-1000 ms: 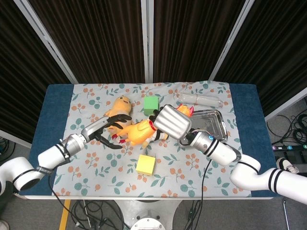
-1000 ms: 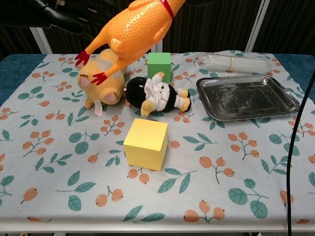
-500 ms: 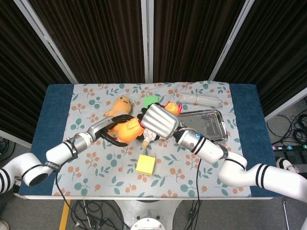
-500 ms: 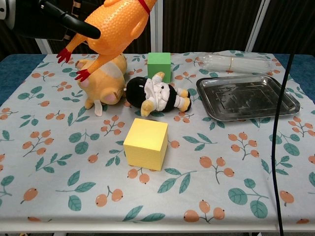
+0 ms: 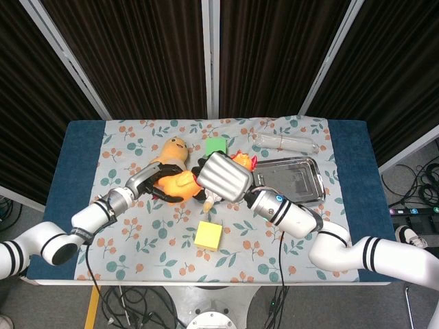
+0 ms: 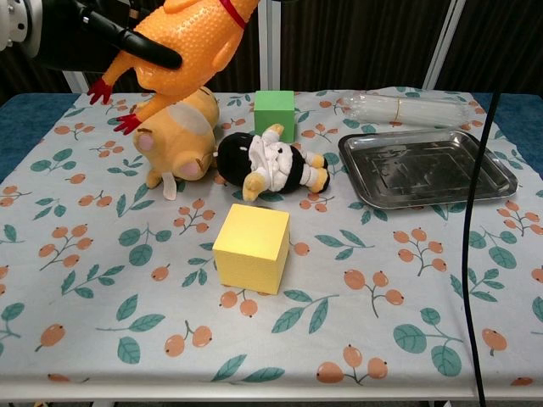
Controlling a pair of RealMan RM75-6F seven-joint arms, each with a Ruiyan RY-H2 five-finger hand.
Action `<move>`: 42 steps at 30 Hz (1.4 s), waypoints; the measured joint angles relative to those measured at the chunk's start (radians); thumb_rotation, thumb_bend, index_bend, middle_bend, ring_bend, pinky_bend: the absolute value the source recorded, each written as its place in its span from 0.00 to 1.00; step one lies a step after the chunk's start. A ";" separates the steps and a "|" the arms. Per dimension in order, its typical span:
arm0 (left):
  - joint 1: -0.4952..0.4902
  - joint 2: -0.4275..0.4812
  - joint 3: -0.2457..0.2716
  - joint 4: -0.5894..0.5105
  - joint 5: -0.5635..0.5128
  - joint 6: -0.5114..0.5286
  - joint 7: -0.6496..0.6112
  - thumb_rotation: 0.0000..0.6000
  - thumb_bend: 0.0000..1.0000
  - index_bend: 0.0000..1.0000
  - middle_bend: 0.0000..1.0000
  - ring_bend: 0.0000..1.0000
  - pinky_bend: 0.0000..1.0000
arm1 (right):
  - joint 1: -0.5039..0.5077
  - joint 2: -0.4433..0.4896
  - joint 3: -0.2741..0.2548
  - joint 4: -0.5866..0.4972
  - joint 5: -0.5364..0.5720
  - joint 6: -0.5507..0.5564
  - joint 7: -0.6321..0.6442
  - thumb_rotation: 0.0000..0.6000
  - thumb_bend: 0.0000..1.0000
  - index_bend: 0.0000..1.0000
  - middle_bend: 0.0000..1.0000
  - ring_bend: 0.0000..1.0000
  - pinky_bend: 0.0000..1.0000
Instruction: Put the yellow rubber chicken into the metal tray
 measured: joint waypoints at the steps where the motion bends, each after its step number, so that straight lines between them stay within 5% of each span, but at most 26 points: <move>1: 0.002 -0.006 -0.002 0.000 -0.030 0.005 0.030 1.00 0.45 0.67 0.69 0.63 0.65 | 0.000 0.001 -0.002 -0.003 -0.001 0.003 0.001 1.00 0.28 0.98 0.80 0.75 1.00; 9: 0.012 -0.042 -0.020 -0.011 -0.198 0.041 0.205 1.00 0.57 0.82 0.85 0.80 0.88 | 0.002 0.005 -0.029 -0.050 -0.037 0.023 -0.005 1.00 0.28 0.98 0.80 0.75 1.00; 22: 0.038 -0.070 -0.066 -0.030 -0.322 0.038 0.337 1.00 0.64 0.90 0.94 0.88 0.91 | -0.009 -0.001 -0.059 -0.094 -0.049 0.053 -0.046 1.00 0.28 0.98 0.80 0.75 1.00; 26: 0.060 -0.074 -0.076 -0.037 -0.312 0.050 0.354 1.00 0.62 0.64 0.78 0.78 0.88 | -0.014 0.003 -0.058 -0.078 -0.035 0.059 -0.048 1.00 0.28 0.98 0.80 0.75 1.00; 29: 0.077 -0.073 -0.084 -0.043 -0.281 0.042 0.354 0.92 0.52 0.40 0.53 0.56 0.75 | -0.017 0.004 -0.053 -0.055 -0.018 0.063 -0.041 1.00 0.28 0.98 0.80 0.75 1.00; 32: 0.096 -0.071 -0.096 -0.045 -0.236 0.029 0.345 0.89 0.39 0.27 0.33 0.35 0.59 | -0.018 0.003 -0.047 -0.027 -0.001 0.066 -0.026 1.00 0.28 0.98 0.80 0.75 1.00; 42: 0.160 -0.077 -0.146 -0.050 -0.104 0.022 0.287 0.81 0.31 0.21 0.22 0.24 0.52 | -0.008 -0.015 -0.041 0.020 0.016 0.075 0.001 1.00 0.28 0.98 0.80 0.75 1.00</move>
